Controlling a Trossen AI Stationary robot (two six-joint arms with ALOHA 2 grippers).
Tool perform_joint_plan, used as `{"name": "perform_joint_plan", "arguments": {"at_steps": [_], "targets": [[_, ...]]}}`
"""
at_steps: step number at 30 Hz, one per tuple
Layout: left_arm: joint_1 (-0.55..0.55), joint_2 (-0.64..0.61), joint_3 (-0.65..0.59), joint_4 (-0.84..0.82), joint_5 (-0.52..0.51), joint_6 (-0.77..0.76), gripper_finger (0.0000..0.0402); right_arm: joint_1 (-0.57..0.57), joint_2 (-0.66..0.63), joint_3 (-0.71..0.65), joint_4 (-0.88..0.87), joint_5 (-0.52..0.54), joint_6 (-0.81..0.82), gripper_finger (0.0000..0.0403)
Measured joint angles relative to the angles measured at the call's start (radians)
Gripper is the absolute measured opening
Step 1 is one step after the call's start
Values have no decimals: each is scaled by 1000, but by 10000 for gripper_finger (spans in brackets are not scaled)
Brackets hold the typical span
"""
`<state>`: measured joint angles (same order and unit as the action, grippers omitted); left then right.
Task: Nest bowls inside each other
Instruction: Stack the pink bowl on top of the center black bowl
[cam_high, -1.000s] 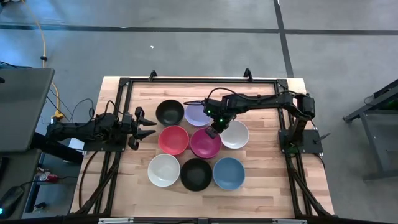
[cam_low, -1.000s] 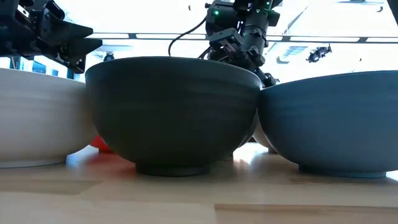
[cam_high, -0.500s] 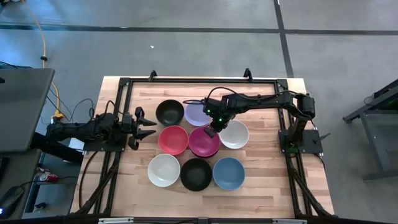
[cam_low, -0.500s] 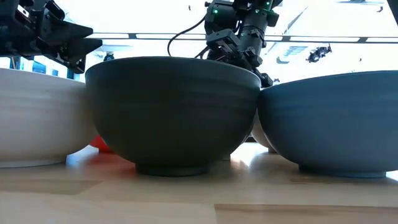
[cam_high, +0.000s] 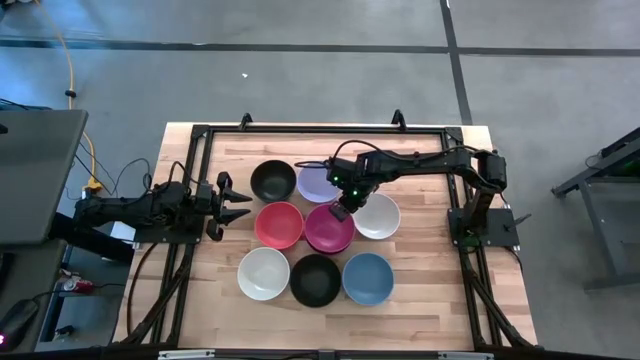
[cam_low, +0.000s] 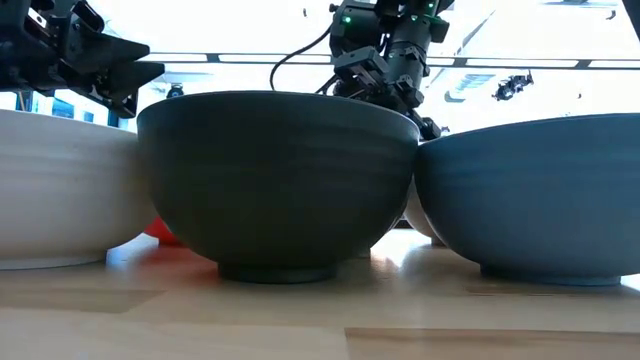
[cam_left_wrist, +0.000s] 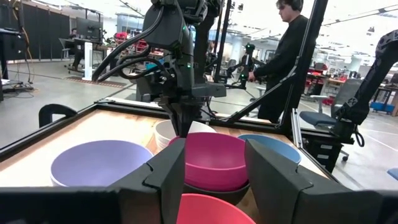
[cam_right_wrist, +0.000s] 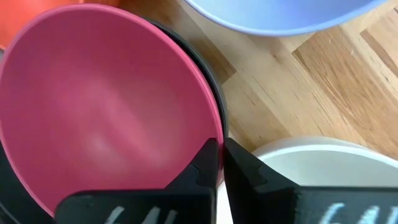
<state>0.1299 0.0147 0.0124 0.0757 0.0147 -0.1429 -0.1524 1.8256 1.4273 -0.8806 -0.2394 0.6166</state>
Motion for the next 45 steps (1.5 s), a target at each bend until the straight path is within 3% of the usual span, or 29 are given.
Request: {"name": "perform_joint_plan", "arguments": {"at_steps": [12,18,40,45], "targets": [[0,0,0,0,0,0,152,0,0,0,2,-8,-49,1],[0,0,0,0,0,0,152,0,0,0,1,-60,-22,1],[0,0,0,-4,0,16,152,-18,0,0,10,-20,-16,1],[0,0,0,-5,0,16,152,-17,0,0,10,-22,-12,24]]}}
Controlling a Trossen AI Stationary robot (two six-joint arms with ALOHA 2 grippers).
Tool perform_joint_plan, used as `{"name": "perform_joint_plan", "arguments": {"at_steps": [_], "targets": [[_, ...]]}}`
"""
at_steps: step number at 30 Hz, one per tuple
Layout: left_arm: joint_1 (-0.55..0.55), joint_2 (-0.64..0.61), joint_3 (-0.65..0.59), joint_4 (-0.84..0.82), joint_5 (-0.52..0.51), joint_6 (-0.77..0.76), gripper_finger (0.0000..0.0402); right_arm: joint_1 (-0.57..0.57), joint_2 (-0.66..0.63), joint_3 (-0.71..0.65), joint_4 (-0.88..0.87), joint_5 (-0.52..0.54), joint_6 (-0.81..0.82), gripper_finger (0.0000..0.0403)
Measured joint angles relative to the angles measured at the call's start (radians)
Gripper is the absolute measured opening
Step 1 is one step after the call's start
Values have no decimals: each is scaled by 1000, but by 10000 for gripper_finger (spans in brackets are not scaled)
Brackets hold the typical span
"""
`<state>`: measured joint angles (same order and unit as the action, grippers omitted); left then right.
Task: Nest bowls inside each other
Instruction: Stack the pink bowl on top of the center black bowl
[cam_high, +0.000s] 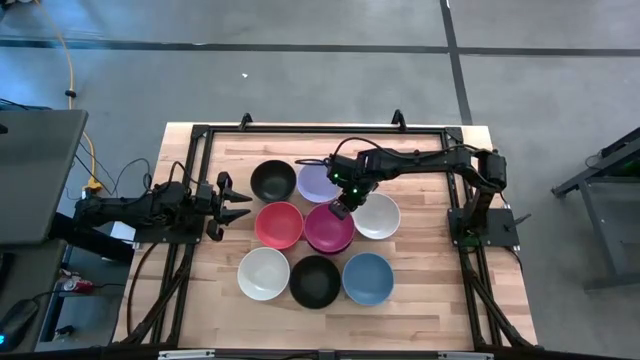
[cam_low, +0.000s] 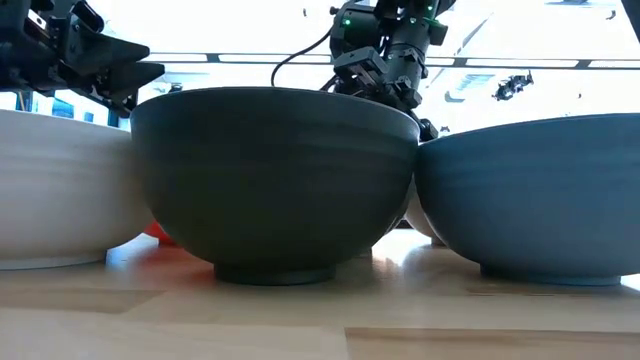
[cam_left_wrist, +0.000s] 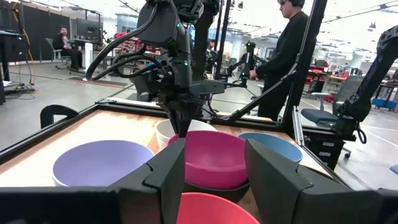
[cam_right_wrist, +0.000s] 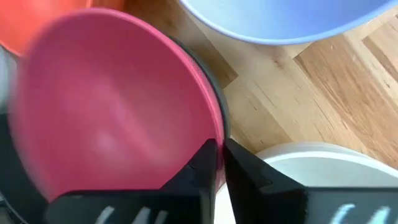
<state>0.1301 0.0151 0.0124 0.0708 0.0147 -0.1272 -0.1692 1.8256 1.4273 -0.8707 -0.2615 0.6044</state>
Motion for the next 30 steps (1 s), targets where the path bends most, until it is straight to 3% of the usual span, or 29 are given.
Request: {"name": "perform_joint_plan", "arguments": {"at_steps": [7,13,19,26,30], "targets": [[0,0,0,0,0,0,152,2,0,0,2,0,19,99],[0,0,0,0,0,0,152,12,0,0,15,0,-2,113],[0,0,0,0,0,0,152,13,0,0,15,0,-3,91],[0,0,0,0,0,0,152,13,0,0,14,1,-3,12],[0,0,0,1,0,0,152,13,0,0,15,0,-3,12]]}}
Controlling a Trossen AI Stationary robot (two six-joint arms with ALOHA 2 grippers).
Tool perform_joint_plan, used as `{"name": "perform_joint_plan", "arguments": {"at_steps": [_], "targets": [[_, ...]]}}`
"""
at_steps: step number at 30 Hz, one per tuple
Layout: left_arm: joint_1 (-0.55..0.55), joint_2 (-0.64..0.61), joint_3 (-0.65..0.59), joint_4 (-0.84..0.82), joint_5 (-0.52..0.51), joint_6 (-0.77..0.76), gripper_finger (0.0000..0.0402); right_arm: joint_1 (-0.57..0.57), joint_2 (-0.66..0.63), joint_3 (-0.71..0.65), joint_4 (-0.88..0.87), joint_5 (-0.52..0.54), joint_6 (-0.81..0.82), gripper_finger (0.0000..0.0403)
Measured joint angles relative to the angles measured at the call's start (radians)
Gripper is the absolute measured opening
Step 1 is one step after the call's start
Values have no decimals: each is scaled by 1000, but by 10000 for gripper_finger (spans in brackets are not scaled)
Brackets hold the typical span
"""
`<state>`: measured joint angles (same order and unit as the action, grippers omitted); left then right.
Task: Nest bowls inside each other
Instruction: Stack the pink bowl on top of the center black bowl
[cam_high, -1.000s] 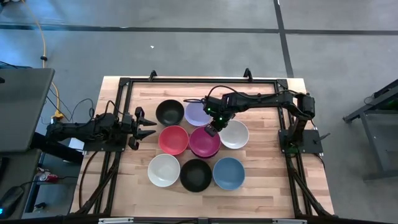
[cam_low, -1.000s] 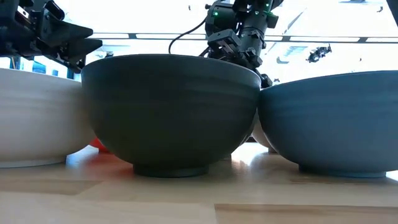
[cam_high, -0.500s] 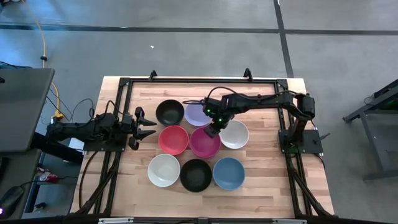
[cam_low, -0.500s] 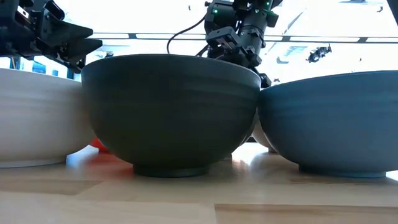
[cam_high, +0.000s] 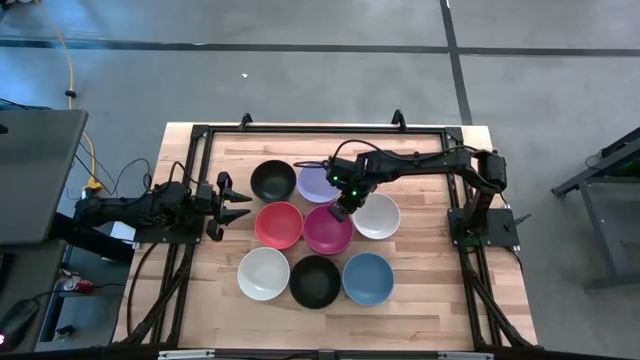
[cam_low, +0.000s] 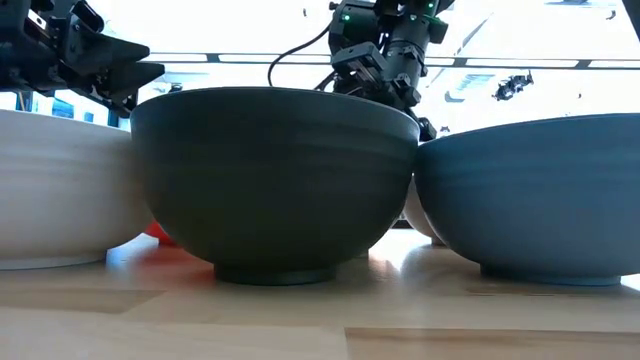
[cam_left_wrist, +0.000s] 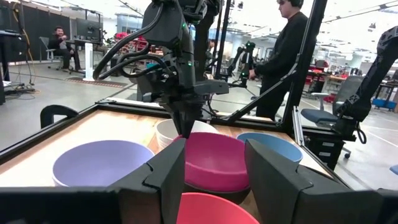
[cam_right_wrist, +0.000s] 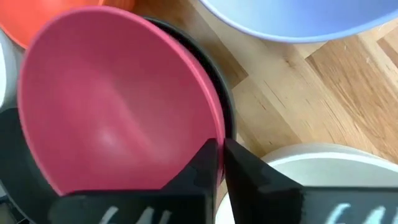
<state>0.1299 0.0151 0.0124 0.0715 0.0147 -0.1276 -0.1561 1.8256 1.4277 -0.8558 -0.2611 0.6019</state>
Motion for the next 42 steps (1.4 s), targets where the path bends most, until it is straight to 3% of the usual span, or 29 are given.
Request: {"name": "perform_joint_plan", "arguments": {"at_steps": [11,26,42], "targets": [[0,0,0,0,0,0,152,7,0,0,0,-2,0,23],[0,0,0,0,0,0,152,6,-4,0,-22,-8,-34,116],[0,7,0,-2,0,-4,152,0,-25,90,-78,74,-87,86]]}}
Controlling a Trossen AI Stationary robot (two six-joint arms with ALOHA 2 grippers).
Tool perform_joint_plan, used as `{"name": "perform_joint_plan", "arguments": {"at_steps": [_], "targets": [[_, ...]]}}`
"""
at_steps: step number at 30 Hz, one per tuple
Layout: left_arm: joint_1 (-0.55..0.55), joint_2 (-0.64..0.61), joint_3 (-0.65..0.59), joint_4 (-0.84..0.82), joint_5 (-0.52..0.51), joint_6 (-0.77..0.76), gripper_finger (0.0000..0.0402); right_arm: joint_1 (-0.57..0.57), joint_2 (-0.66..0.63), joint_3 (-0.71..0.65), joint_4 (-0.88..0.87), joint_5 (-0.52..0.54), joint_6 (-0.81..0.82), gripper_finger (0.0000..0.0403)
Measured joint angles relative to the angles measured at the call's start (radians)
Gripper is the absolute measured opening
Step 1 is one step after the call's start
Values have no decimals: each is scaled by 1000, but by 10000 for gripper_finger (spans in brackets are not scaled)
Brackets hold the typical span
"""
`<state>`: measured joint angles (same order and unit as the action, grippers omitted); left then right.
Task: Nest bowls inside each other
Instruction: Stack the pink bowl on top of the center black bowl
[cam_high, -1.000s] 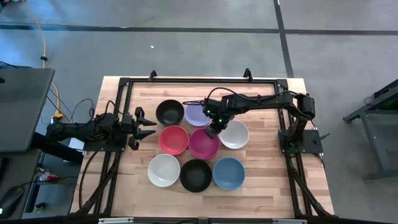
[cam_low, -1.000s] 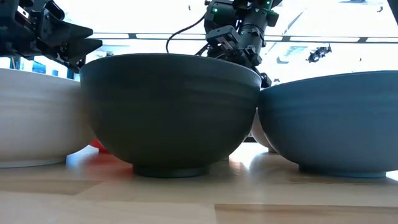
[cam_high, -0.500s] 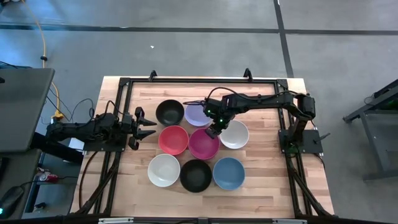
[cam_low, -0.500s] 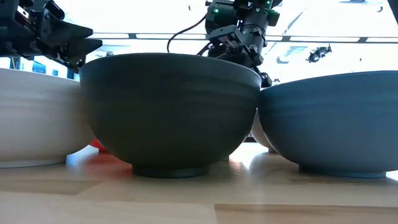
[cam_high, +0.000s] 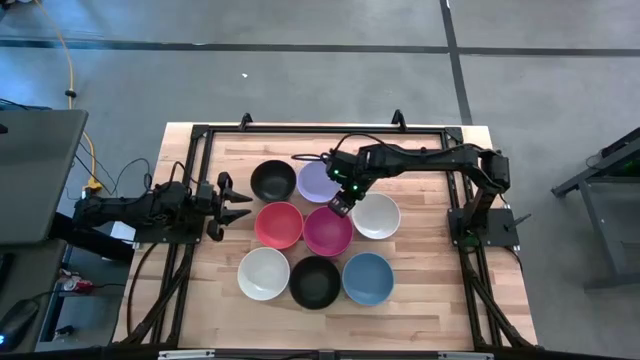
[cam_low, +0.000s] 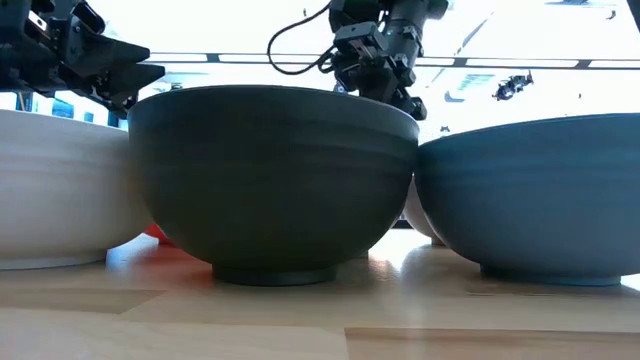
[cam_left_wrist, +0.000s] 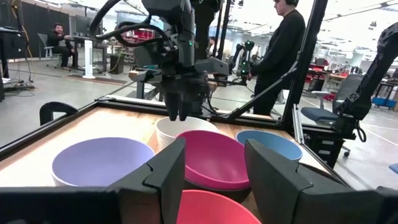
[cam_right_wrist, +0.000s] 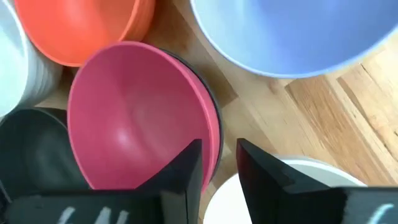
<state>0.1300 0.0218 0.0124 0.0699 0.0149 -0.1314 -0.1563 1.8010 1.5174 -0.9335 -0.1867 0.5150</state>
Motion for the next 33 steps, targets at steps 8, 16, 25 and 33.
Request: {"name": "perform_joint_plan", "arguments": {"at_steps": [8,16,25,33], "targets": [[0,0,0,0,0,-7,152,20,1,-45,33,9,10,44],[0,0,0,0,0,-7,152,29,1,-46,61,11,8,2],[0,0,0,-1,0,-7,152,40,29,-47,81,-2,8,2],[0,2,0,-10,1,-13,152,40,38,-47,77,-9,8,2]]}}
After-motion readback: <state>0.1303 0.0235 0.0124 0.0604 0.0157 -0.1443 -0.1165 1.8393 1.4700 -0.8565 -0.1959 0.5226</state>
